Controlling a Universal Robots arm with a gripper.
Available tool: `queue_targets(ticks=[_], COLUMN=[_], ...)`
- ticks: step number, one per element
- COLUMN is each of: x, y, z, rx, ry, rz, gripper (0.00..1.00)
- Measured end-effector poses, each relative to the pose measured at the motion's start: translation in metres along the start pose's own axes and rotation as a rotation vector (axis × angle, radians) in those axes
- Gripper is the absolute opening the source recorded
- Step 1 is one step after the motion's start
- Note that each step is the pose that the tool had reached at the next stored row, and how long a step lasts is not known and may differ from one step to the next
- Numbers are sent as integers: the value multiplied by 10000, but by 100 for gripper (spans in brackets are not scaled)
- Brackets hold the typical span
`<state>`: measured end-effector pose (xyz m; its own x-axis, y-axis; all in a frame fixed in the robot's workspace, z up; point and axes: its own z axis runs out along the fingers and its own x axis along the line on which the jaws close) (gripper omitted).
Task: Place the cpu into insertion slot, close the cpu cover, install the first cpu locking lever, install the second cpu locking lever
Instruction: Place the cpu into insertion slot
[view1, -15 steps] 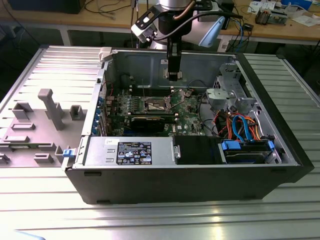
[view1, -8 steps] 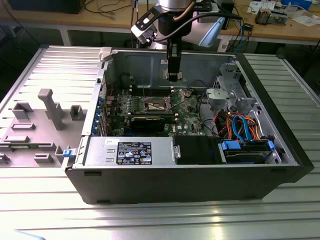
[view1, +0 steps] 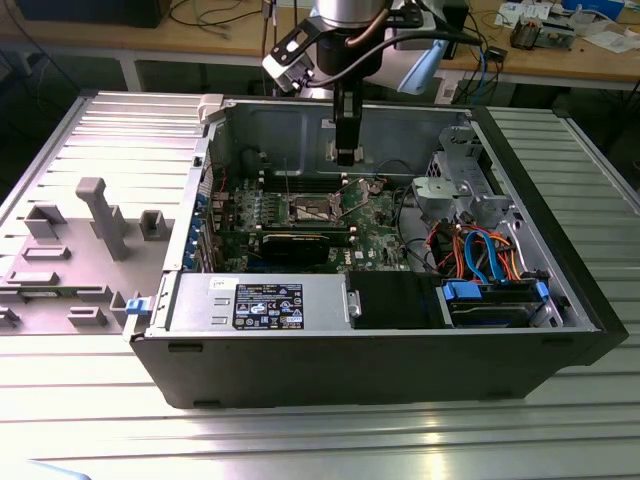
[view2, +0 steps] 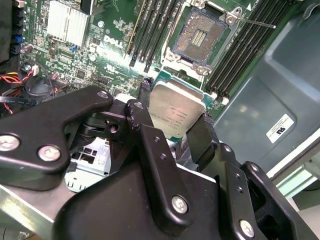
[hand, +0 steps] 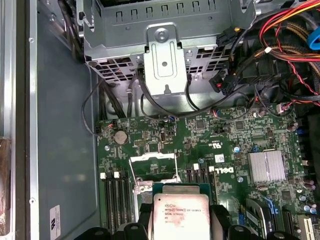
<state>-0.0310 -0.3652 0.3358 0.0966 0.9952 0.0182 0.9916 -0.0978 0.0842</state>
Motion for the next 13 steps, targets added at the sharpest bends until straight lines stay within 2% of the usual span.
queue_targets(ticks=[9, 13], x=[-2, -2], y=[-8, -9], z=[95, 111], rx=[-1, 0], ry=[0, -2], rz=[0, 0], gripper=[54, 54])
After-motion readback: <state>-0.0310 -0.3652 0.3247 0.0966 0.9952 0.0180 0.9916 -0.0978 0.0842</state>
